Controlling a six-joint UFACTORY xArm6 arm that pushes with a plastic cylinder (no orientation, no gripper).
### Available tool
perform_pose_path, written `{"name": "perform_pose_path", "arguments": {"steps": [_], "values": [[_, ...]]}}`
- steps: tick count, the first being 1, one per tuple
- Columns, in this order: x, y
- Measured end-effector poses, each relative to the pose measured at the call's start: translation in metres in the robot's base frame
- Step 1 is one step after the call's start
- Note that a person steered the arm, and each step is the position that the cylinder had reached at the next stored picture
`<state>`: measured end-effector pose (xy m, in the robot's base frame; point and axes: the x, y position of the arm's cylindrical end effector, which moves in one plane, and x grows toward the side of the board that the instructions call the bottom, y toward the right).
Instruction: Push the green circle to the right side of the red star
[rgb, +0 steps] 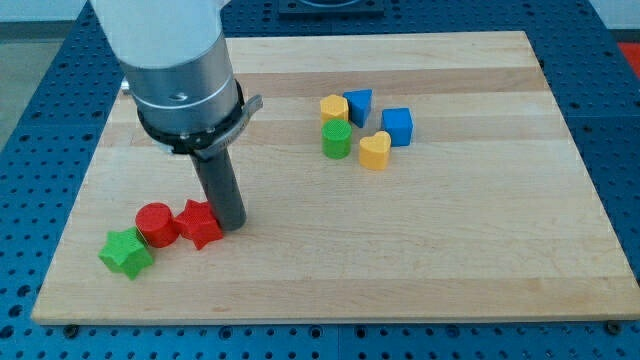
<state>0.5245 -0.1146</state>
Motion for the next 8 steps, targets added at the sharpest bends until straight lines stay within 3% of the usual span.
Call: {"name": "perform_pose_path", "arguments": {"steps": [3,4,6,8], "values": [[0.039,-0.015],[0.038,0.04],[-0.018,0.128],[-0.074,0.146]]}}
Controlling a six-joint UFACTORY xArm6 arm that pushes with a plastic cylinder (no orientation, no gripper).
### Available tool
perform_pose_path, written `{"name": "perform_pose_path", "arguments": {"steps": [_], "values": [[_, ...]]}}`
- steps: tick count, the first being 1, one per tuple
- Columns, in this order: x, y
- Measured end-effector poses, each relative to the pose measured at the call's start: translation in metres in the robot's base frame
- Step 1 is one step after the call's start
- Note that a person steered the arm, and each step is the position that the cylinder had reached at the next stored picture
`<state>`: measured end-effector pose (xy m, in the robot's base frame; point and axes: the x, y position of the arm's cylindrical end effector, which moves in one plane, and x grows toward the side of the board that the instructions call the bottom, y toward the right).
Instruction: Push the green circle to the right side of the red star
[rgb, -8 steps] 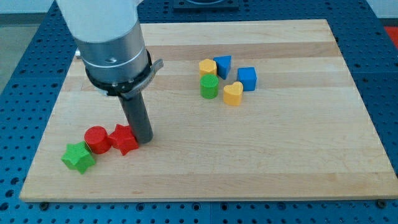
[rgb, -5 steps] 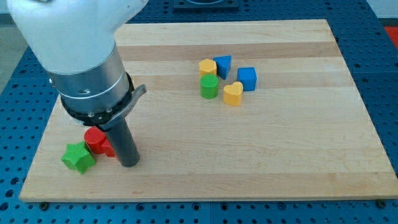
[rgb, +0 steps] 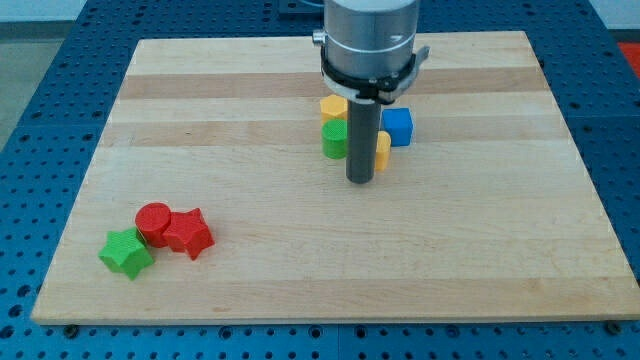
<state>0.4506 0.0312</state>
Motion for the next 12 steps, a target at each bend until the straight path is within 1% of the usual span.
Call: {"name": "perform_pose_path", "arguments": {"steps": [2,3,4,5,7,8,11,12], "values": [[-0.056,0.015],[-0.072,0.012],[-0.072,-0.009],[-0.065,-0.025],[-0.037,-0.031],[-0.022,-0.046],[0.039,-0.084],[0.055,-0.086]]}}
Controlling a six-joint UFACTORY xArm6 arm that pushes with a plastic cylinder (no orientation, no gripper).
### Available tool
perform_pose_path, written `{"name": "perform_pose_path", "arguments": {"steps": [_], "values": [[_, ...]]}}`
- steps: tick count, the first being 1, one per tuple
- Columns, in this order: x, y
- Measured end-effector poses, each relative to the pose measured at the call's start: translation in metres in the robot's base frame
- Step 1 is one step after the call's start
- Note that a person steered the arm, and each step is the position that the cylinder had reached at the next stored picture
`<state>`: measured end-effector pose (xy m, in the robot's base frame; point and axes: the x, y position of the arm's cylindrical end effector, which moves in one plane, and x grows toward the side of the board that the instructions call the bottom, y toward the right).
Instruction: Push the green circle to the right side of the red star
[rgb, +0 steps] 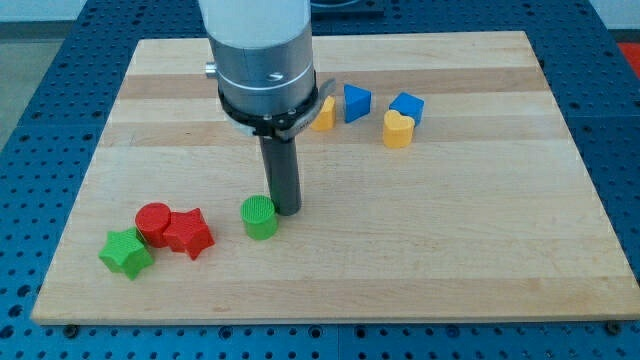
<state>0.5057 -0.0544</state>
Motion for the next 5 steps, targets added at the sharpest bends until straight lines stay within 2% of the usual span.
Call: {"name": "perform_pose_path", "arguments": {"steps": [5], "values": [[0.059,-0.044]]}}
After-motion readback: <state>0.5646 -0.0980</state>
